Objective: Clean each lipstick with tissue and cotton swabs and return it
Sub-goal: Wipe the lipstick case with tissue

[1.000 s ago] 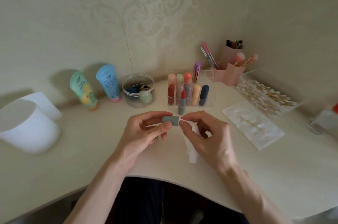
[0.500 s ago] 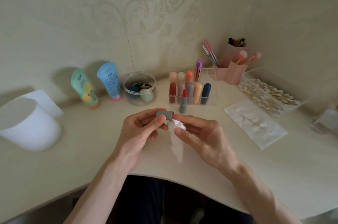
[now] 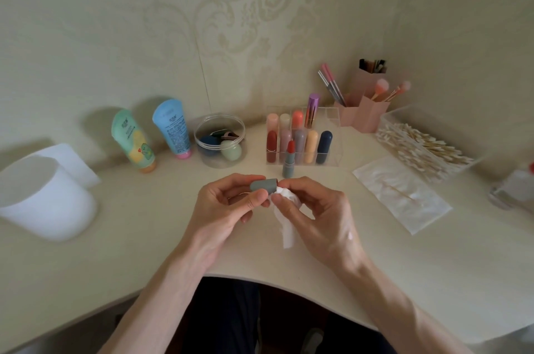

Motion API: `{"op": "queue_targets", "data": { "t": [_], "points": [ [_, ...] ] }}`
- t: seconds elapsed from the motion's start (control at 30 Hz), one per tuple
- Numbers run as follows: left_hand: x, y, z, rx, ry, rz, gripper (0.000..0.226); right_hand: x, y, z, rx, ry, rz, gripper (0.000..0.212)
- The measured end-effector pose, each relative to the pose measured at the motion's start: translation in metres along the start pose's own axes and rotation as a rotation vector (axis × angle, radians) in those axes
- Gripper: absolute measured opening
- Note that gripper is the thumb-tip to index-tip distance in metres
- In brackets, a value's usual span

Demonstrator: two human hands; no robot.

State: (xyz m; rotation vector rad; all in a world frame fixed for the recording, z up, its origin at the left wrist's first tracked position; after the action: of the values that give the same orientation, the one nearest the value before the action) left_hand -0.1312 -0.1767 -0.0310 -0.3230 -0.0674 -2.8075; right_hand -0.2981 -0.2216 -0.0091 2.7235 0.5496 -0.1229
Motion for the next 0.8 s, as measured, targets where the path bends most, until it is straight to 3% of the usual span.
{"op": "queue_targets", "data": {
  "t": [0.3, 0.43, 0.57, 0.7, 0.8],
  "points": [
    [0.006, 0.004, -0.002, -0.001, 0.129, -0.106, 0.036, -0.004, -0.003, -0.009, -0.122, -0.162, -0.009, 0.015],
    [0.005, 0.003, 0.008, 0.155, 0.159, -0.059, 0.02, -0.004, 0.0, -0.002, -0.09, -0.133, -0.019, 0.012],
    [0.006, -0.002, 0.019, 0.321, 0.273, -0.035, 0.025, -0.003, 0.0, 0.005, -0.008, -0.072, -0.016, 0.008],
    [0.012, 0.002, 0.007, 0.173, 0.214, -0.12, 0.025, -0.008, 0.0, -0.003, -0.091, -0.143, 0.024, 0.012],
    [0.012, 0.003, 0.007, 0.208, 0.218, -0.123, 0.019, -0.008, -0.001, -0.005, -0.118, -0.177, 0.011, 0.014]
  ]
}}
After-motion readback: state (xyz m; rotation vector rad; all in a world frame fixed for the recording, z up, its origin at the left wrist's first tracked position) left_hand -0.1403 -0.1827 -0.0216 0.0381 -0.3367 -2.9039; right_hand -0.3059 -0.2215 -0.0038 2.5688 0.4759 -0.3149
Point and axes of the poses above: each hand's wrist, its own y-axis towards the middle knuckle, its own x-axis out of the palm, z = x × y, the point moved 9 cm from there along y, towards the middle knuckle, and after that the axes turned 3 degrees about x, right-handed, at the moved point
